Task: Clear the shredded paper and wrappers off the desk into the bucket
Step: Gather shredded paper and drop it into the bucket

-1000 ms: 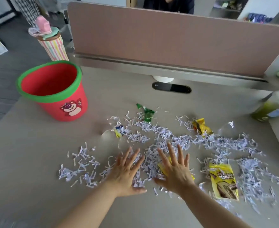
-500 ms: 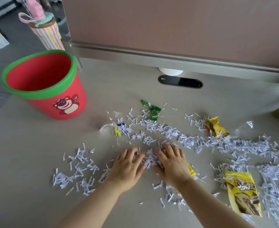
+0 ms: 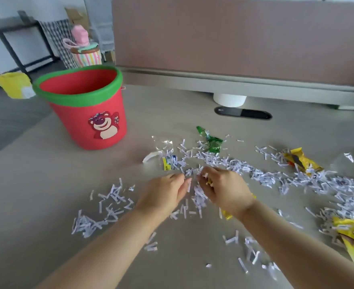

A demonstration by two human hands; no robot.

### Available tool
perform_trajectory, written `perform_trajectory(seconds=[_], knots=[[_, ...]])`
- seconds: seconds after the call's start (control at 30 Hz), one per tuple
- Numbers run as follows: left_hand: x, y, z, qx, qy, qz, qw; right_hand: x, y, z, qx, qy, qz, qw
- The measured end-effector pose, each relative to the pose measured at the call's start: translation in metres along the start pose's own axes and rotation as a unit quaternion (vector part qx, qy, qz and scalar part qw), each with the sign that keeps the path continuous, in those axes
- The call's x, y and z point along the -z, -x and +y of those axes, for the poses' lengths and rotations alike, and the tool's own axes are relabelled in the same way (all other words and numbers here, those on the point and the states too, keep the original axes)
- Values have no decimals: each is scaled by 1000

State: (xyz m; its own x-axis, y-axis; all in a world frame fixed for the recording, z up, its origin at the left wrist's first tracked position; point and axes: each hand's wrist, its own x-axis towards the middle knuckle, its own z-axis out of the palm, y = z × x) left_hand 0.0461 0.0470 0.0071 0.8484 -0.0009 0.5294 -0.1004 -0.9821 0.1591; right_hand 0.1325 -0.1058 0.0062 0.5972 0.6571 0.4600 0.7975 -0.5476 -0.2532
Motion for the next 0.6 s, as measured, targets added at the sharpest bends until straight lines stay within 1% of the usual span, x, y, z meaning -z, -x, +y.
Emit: perform_trajectory(seconds=[0.13, 0.2, 0.33, 0.4, 0.47, 0.6], knots=[[23, -13, -41, -36, 37, 49, 997, 8, -33, -23, 34, -38, 73, 996], [42, -11, -55, -41, 31, 80, 995, 10, -42, -39, 55, -58, 92, 993], [75, -6, -82, 4, 25, 161, 987, 2, -68, -74, 64, -90, 95, 989], [91, -11, -101, 33, 19, 175, 984, -5, -91, -90, 62, -129, 104, 984], [107, -24, -124, 34, 2, 198, 980, -12, -116, -104, 61, -155, 108, 980], [137, -70, -165, 65, -17, 240, 969, -17, -160, -121, 61, -164, 143, 974]])
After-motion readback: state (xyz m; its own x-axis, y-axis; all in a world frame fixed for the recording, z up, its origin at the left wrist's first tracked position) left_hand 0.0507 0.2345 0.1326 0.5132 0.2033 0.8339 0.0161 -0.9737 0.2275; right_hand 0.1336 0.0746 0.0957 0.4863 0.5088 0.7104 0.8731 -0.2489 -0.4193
